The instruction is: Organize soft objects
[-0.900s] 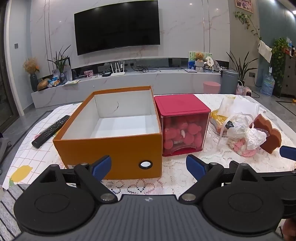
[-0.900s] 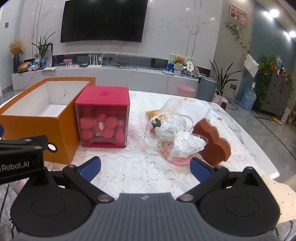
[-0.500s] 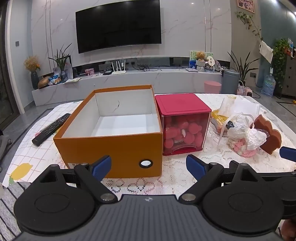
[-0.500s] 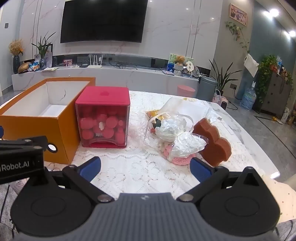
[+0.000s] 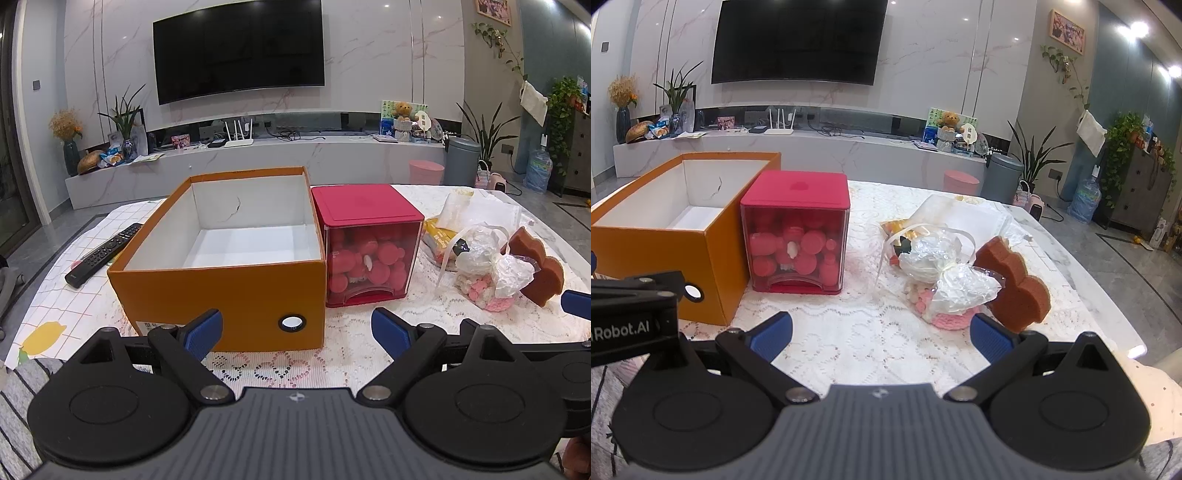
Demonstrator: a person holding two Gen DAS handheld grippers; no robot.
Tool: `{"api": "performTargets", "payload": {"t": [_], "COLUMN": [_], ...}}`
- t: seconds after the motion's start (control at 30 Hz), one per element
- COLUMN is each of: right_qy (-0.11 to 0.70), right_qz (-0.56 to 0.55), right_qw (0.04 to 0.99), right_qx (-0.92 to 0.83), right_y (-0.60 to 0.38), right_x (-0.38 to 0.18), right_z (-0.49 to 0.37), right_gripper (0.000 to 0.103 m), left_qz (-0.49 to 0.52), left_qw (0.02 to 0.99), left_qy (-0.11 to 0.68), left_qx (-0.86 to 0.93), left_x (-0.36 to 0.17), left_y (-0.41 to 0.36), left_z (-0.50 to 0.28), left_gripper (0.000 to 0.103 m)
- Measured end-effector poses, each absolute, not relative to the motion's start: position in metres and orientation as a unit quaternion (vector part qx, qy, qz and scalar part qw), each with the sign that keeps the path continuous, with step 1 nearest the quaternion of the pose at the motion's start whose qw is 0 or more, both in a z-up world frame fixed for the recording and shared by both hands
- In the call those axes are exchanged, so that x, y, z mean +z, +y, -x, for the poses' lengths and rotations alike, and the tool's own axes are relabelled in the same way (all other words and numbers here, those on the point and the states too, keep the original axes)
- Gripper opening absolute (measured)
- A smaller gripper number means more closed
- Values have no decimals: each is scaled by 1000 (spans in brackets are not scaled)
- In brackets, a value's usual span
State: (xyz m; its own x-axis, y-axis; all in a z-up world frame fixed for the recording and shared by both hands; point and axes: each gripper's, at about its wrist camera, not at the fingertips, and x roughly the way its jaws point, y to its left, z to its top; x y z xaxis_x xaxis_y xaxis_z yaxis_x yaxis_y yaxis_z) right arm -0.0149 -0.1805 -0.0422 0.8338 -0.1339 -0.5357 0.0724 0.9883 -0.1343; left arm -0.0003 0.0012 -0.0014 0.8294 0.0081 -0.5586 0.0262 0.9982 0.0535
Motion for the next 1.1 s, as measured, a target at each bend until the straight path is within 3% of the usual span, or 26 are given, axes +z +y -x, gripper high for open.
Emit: {"api": "performTargets", "payload": {"t": [1.1], "right_qy": [285], "right_qz": [74], "right_qw": [954], "right_qx": [-62], "right_y": [-180], "right_x": [-46], "right_z": [14], "right_gripper": [100], "left_qz": [-28], "left_qw": [954], "left_qy": [299], "left_qx": [4], "left_x": [-7], "left_y": [-1], "left_z": [-2], "left_gripper": [103]}}
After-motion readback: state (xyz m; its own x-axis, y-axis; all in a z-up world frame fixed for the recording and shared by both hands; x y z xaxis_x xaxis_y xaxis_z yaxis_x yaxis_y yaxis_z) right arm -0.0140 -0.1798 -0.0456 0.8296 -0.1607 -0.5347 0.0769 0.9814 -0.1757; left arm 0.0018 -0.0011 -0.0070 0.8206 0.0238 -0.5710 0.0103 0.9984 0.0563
